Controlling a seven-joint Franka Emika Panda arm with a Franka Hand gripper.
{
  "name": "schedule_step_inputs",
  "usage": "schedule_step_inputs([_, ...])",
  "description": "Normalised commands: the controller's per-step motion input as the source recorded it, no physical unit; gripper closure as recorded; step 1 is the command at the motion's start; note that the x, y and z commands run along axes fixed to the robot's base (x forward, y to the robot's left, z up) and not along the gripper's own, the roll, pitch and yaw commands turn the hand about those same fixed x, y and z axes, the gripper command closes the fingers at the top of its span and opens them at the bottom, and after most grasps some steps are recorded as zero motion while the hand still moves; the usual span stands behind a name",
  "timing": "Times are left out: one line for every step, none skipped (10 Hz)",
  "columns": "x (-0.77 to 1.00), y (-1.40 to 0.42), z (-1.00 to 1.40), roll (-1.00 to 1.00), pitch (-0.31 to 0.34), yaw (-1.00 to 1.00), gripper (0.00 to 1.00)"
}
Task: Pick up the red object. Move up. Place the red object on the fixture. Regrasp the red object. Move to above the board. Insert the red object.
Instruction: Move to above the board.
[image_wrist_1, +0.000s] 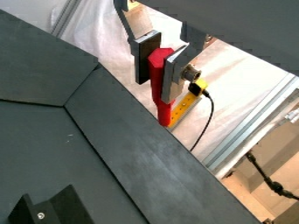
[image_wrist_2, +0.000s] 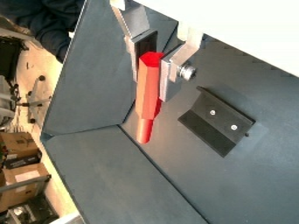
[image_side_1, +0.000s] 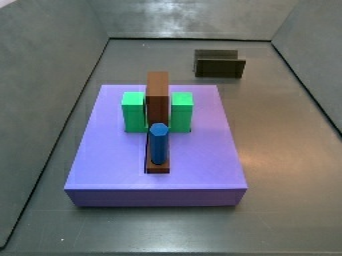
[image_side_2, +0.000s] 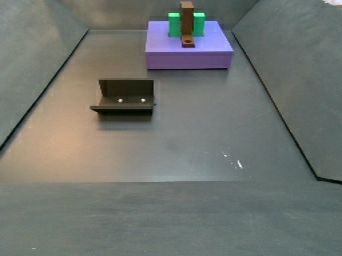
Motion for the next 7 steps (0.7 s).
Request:
schedule_step_inputs([-1.09, -1.4, 0.32, -1.0, 0.14, -0.14, 1.0])
schedule_step_inputs([-1.11, -1.4, 0.3, -1.0, 0.135, -0.14, 1.0])
schedule_step_inputs([-1.25, -1.4, 0.32, -1.0, 0.112, -0.12, 1.0])
schedule_step_inputs([-1.26, -1.4, 0.3, -1.0, 0.116, -0.11, 1.0])
schedule_step_inputs([-1.25, -1.4, 0.32, -1.0, 0.125, -0.11, 1.0])
schedule_step_inputs([-0.67, -0.75, 0.16, -1.0, 0.13, -0.1, 1.0])
schedule_step_inputs([-0.26, -0.25, 0.04, -1.0, 0.134, -0.08, 1.0])
